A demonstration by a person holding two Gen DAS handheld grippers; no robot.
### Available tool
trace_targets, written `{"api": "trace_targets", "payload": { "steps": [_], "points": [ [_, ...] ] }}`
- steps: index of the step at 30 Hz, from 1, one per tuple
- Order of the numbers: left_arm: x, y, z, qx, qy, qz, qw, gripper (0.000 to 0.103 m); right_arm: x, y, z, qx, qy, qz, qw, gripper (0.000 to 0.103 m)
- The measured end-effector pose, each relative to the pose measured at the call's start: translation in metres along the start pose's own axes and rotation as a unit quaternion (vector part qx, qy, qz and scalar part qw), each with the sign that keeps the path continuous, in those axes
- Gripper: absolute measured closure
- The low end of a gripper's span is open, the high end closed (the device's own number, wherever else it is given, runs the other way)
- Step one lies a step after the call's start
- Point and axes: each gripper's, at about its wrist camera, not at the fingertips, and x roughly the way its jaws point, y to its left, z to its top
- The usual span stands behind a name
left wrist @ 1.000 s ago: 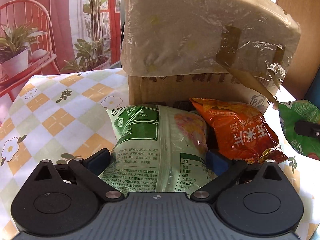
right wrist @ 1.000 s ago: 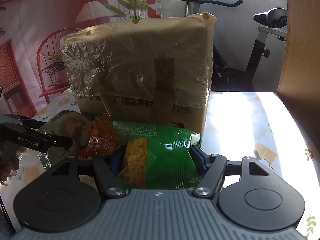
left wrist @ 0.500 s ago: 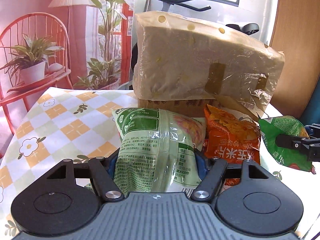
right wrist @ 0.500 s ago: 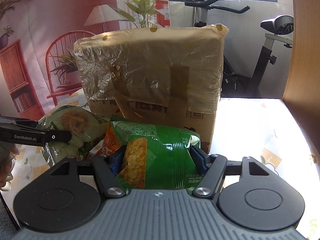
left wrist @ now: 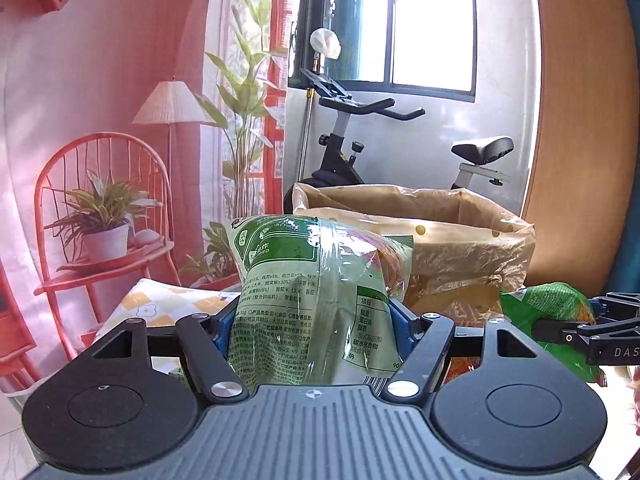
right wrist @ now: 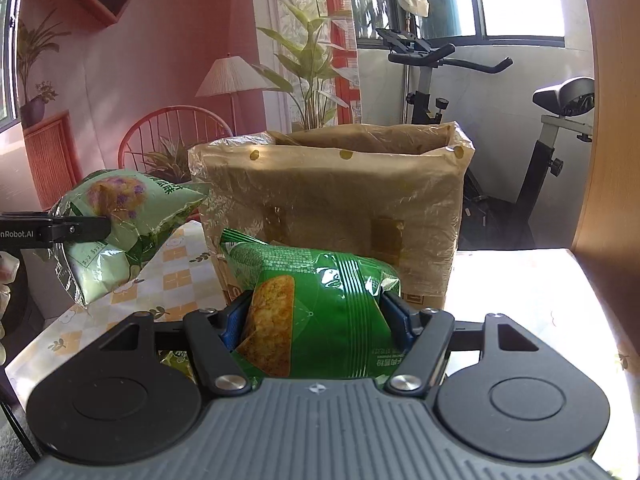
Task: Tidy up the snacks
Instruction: 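Carry both green bags over the box and open both tools to drop them, then move both open tools back from the box toward the snacks on the table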
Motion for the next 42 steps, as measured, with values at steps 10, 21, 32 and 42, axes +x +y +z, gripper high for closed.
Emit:
{"api": "trace_targets", "payload": {
  "steps": [10,21,32,42],
  "points": [
    [0.018,-0.031,0.073,0.021,-0.063,-0.007,0.9978,0.029,-0.006,-0.006,0.073,-0.037,-0.067,0.003,0.997,0.034],
    [0.136,-0.064,0.131,0.054,-0.033,0.009,0.998,0.029,0.086,-0.038,0.14,-0.089,-0.069,-0.049,0.992,0.034],
    [0.202,-0.052,0.122,0.042,0.022,-0.01,0.9988,0.023,0.139,-0.055,0.127,-0.052,-0.015,-0.04,0.998,0.032],
    [0.179,-0.042,0.118,0.037,0.017,-0.006,0.9991,0.015,0.126,-0.054,0.129,-0.029,-0.009,-0.027,0.999,0.022]
  ]
}}
